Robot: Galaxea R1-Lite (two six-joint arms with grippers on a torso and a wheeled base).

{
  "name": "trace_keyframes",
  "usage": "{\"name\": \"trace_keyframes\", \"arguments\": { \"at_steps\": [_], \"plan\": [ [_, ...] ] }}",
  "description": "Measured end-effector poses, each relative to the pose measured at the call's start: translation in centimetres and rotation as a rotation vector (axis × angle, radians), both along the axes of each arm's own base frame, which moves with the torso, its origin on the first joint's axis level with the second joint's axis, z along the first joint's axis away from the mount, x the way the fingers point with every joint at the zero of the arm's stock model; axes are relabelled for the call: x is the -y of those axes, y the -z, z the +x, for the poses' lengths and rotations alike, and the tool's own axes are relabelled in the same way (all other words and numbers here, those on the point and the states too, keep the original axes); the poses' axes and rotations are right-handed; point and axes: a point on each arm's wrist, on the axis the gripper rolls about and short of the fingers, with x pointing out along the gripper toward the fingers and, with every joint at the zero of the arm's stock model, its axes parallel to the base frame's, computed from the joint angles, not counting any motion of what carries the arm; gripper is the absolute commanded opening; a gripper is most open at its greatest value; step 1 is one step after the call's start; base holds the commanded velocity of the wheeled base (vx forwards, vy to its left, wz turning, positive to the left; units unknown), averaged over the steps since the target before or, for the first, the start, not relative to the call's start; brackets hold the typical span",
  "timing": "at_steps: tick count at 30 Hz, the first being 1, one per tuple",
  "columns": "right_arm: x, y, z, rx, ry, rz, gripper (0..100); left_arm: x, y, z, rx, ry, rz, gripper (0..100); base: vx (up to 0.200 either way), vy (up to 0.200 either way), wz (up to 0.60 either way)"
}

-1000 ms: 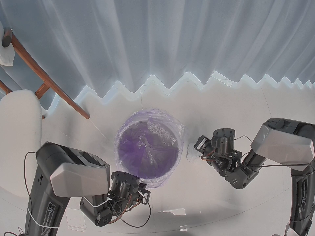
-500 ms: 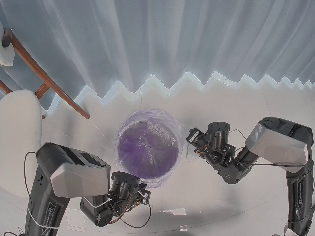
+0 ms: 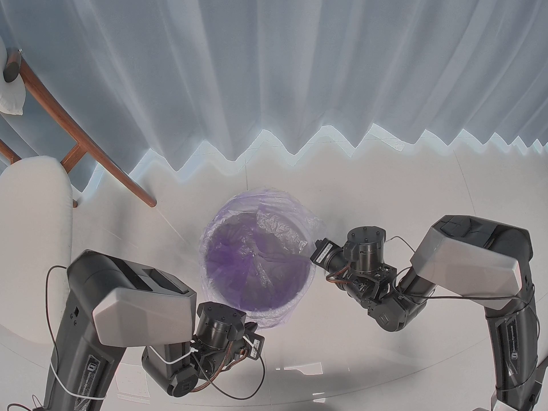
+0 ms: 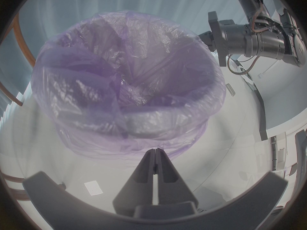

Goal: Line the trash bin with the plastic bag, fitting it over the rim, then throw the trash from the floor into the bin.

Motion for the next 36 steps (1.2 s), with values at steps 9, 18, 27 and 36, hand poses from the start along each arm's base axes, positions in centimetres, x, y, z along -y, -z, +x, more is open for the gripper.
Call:
{"name": "trace_keyframes", "arguments": {
  "at_steps": [9, 18, 27, 36],
  "plan": [
    [0.7, 2.8, 0.3, -0.065, 0.016, 0.02, 0, -0.4, 0.3, 0.4, 0.001, -0.009, 0.017, 0, 0.0, 0.0, 0.0],
    [1.9, 5.1, 1.3, -0.104, 0.026, 0.005, 0, -1.6, 1.2, 0.9, -0.014, -0.046, 0.06, 0, 0.0, 0.0, 0.0],
    [2.3, 6.8, 2.1, -0.116, 0.025, -0.018, 0, -2.6, 1.9, 1.4, -0.034, -0.078, 0.079, 0, 0.0, 0.0, 0.0],
    [3.3, 4.9, 1.1, -0.115, 0.045, 0.002, 0, -2.1, 1.5, 1.4, 0.012, -0.064, 0.047, 0, 0.0, 0.0, 0.0]
  ]
}}
